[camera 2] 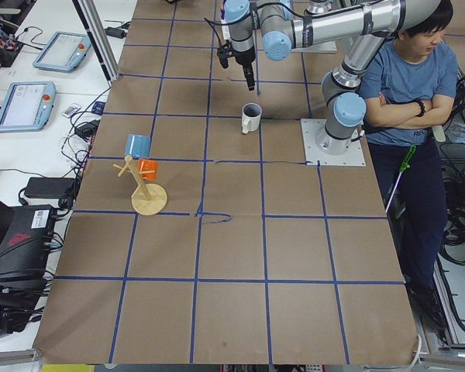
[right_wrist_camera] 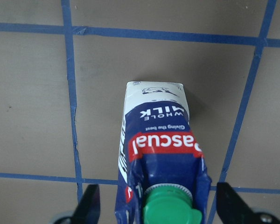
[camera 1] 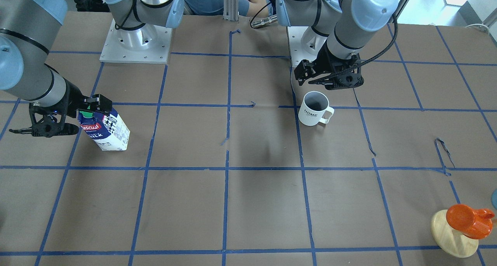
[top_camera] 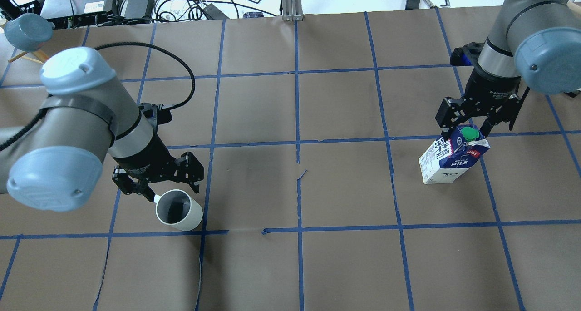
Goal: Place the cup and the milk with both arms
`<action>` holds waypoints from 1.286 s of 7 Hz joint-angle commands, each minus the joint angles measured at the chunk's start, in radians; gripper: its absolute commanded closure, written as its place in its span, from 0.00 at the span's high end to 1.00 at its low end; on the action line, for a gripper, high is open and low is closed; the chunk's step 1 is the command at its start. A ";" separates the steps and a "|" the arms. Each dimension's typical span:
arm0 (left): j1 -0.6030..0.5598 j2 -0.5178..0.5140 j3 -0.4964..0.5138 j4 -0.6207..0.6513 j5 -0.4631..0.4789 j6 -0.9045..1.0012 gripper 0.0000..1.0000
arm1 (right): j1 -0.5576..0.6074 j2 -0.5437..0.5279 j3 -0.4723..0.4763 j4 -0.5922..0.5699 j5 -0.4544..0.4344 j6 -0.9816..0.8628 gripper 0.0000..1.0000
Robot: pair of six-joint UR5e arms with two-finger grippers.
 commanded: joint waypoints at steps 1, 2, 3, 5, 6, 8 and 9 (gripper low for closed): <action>-0.031 -0.016 -0.112 0.144 0.007 0.052 0.87 | 0.000 0.000 0.009 0.003 0.000 0.015 0.68; -0.033 -0.024 -0.123 0.144 0.007 0.101 0.80 | 0.000 0.000 0.010 0.005 0.000 0.015 0.54; -0.031 -0.030 -0.118 0.144 0.008 0.118 0.67 | -0.005 0.000 0.009 0.006 0.000 0.015 0.31; -0.025 -0.038 -0.107 0.144 0.021 0.206 0.66 | -0.020 -0.001 -0.005 0.005 0.000 0.013 0.19; -0.025 -0.039 -0.107 0.144 0.021 0.233 0.66 | -0.022 -0.004 -0.032 0.006 0.003 0.015 0.18; -0.022 -0.059 -0.107 0.147 0.064 0.321 0.52 | -0.022 -0.001 -0.129 0.061 0.014 0.018 0.18; -0.022 -0.067 -0.107 0.153 0.070 0.348 0.24 | -0.020 -0.001 -0.141 0.066 0.017 0.028 0.18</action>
